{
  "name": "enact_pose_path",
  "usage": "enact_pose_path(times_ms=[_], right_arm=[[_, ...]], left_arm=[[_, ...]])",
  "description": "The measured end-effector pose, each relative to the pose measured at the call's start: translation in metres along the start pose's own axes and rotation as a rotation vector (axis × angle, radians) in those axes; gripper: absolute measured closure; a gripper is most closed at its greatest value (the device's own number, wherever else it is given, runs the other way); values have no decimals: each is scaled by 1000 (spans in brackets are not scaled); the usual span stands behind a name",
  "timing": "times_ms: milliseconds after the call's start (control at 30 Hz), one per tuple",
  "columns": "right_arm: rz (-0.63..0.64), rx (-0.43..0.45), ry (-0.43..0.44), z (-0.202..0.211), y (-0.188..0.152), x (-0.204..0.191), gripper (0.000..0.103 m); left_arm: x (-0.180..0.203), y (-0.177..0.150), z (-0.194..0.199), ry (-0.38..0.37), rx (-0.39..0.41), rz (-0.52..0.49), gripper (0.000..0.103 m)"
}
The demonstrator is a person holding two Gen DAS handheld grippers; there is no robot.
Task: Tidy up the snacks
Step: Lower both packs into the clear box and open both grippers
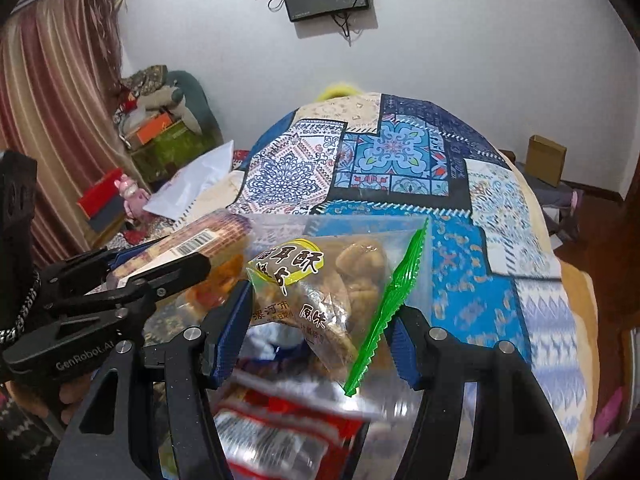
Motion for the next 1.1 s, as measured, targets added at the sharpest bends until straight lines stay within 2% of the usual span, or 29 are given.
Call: enact_pose_path(times_ms=[233, 433, 533, 867, 1100], right_arm=[[35, -32, 6, -24, 7, 2, 42], [16, -50, 12, -24, 6, 4, 40], [9, -52, 19, -14, 5, 4, 40], [3, -14, 38, 45, -3, -7, 38], [18, -3, 47, 81, -23, -27, 36]], left_arm=[[-6, 0, -28, 17, -28, -17, 59], [-10, 0, -27, 5, -34, 21, 57], [-9, 2, -14, -3, -13, 25, 47], [-6, -5, 50, -15, 11, 18, 43], [-19, -33, 90, 26, -19, 23, 37]])
Point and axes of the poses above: each gripper's, at about its wrist camera, not at the fingertips, and z roughly against the way its jaws point, x to its right, y to its top, the point moved 2 cm from there along -z, roughly the way its jaws point, and after that the axes turned 9 degrees about x, right-handed, at the moved point
